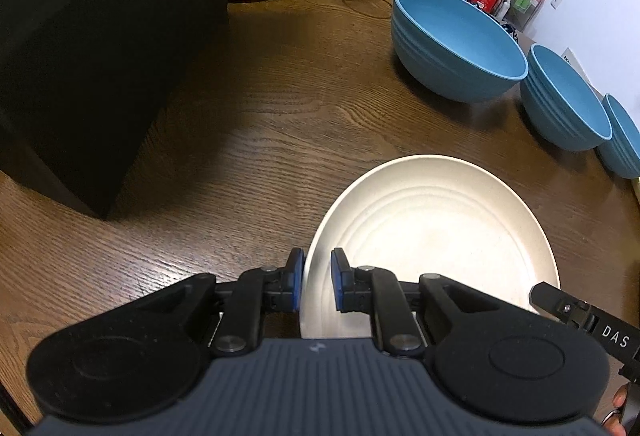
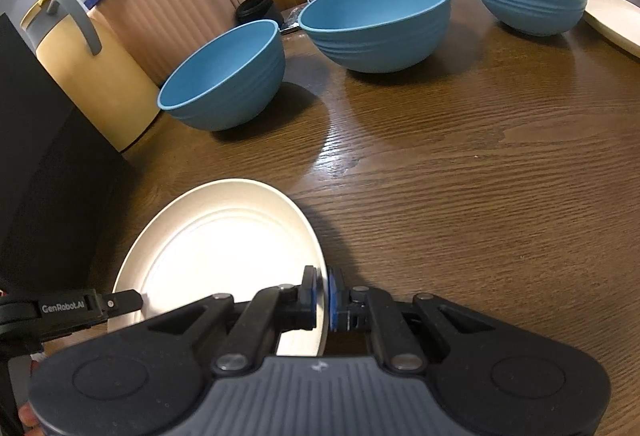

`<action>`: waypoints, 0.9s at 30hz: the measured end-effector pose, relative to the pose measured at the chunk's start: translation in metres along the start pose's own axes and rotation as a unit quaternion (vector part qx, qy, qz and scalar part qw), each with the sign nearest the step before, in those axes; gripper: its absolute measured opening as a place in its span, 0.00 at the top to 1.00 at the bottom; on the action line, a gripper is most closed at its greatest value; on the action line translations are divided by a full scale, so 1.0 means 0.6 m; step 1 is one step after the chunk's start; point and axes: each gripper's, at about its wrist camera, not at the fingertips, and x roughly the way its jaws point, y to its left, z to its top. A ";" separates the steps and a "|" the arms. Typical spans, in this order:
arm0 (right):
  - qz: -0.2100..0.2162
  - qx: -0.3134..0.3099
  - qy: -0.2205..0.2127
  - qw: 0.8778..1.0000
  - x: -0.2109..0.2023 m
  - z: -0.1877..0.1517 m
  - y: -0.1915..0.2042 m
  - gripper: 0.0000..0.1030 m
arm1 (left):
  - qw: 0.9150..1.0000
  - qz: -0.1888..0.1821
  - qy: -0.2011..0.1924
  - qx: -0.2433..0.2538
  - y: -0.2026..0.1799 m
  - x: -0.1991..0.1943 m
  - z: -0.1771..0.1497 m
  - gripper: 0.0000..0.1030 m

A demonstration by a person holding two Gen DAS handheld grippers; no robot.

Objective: Organize plates and bowls
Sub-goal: 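Carry the cream plate with both tools toward the black bag and lower it, then open both tools to release the cream plate on the table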

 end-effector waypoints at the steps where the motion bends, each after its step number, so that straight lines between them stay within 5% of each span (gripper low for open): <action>1: 0.000 0.000 0.000 1.000 0.001 0.001 0.000 0.94 | 1.000 -0.001 0.001 -0.002 0.001 0.000 0.000 0.86; 7: 0.008 0.009 0.009 1.000 0.000 0.004 -0.003 0.88 | 1.000 -0.006 0.003 -0.006 0.003 -0.004 -0.002 0.84; 10: 0.009 0.006 0.006 1.000 -0.006 0.005 0.000 0.83 | 1.000 -0.008 -0.002 -0.006 0.002 -0.010 -0.004 0.74; 12: 0.010 0.006 0.002 1.000 -0.012 0.005 0.001 0.70 | 1.000 -0.006 -0.010 -0.005 0.002 -0.018 -0.005 0.54; 14: 0.007 0.005 -0.006 1.000 -0.021 0.004 0.002 0.39 | 1.000 -0.004 -0.021 -0.008 0.004 -0.028 -0.005 0.34; 15: 0.006 0.004 -0.010 1.000 -0.027 0.003 0.003 0.33 | 1.000 -0.003 -0.028 -0.010 0.005 -0.034 -0.006 0.19; 17: 0.004 0.005 -0.015 1.000 -0.036 0.002 0.003 0.06 | 0.999 0.001 -0.040 -0.014 0.008 -0.047 -0.007 0.03; 18: 0.002 0.006 -0.018 1.000 -0.042 0.000 0.002 0.02 | 0.999 -0.001 -0.049 -0.016 0.009 -0.055 -0.009 0.00; 27: -0.029 0.004 -0.045 0.999 -0.099 -0.021 -0.005 0.00 | 0.998 0.001 -0.065 -0.011 0.005 -0.093 -0.029 0.00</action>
